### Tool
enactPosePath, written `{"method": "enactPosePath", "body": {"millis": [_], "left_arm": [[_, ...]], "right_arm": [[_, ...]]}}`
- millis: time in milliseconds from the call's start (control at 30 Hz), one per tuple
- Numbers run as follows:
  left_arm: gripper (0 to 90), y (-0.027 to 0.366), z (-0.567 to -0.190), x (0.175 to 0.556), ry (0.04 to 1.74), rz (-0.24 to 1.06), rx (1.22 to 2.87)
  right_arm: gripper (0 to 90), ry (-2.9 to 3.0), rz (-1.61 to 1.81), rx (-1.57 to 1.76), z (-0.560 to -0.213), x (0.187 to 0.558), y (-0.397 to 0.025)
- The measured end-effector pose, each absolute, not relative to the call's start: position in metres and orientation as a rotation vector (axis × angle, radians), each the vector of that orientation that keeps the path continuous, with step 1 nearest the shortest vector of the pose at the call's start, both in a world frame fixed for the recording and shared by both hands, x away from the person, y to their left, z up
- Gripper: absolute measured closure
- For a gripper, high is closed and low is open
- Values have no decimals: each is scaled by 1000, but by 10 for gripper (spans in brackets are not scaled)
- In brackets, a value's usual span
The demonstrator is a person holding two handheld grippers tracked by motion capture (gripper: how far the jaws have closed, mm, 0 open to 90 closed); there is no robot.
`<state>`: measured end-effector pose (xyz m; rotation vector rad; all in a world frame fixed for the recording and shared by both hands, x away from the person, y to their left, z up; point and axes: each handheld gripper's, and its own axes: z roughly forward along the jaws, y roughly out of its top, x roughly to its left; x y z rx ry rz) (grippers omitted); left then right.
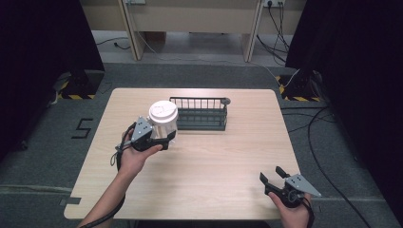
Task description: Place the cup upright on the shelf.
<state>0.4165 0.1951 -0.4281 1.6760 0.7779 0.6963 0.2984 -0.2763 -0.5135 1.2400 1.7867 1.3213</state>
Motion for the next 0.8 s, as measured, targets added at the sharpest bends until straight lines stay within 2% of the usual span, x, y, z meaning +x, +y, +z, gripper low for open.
{"method": "enactPosePath", "body": {"millis": [800], "left_arm": [[173,176,-412,434,750,690,1665]], "right_arm": [[296,1791,1323,1236,-514,299,-276]]}}
